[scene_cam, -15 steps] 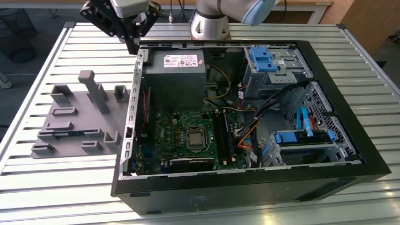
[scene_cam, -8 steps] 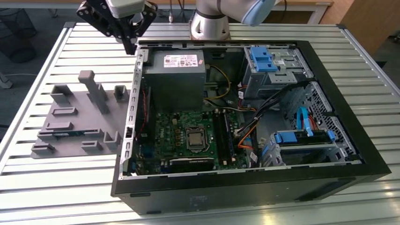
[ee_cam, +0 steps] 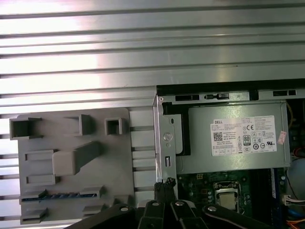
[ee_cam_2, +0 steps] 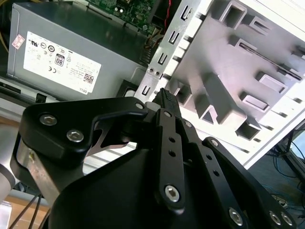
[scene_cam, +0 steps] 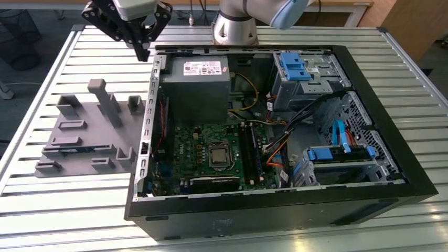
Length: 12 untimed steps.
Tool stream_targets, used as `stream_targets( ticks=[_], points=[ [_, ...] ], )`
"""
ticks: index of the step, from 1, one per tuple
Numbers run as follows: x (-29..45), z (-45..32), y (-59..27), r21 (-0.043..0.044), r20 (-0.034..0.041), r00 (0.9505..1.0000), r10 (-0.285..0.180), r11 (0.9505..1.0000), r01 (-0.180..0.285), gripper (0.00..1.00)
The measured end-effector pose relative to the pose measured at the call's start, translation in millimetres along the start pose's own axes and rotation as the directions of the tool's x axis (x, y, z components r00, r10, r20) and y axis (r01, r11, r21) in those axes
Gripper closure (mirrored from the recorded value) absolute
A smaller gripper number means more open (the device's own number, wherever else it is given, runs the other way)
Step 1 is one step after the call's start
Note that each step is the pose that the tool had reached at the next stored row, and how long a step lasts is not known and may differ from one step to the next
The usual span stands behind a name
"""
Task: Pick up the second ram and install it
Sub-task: 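Reach for the second ram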
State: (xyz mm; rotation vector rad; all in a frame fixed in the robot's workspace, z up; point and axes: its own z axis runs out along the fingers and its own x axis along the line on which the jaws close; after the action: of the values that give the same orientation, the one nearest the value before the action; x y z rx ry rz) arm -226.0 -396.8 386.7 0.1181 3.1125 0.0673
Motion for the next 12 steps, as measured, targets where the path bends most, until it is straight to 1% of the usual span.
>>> stream_targets(
  ticks=[12],
  points=[
    [8.8,0.1,-0.7,0.0,0.0,1.0,0.0,1.0,0.0,0.89]
  ],
)
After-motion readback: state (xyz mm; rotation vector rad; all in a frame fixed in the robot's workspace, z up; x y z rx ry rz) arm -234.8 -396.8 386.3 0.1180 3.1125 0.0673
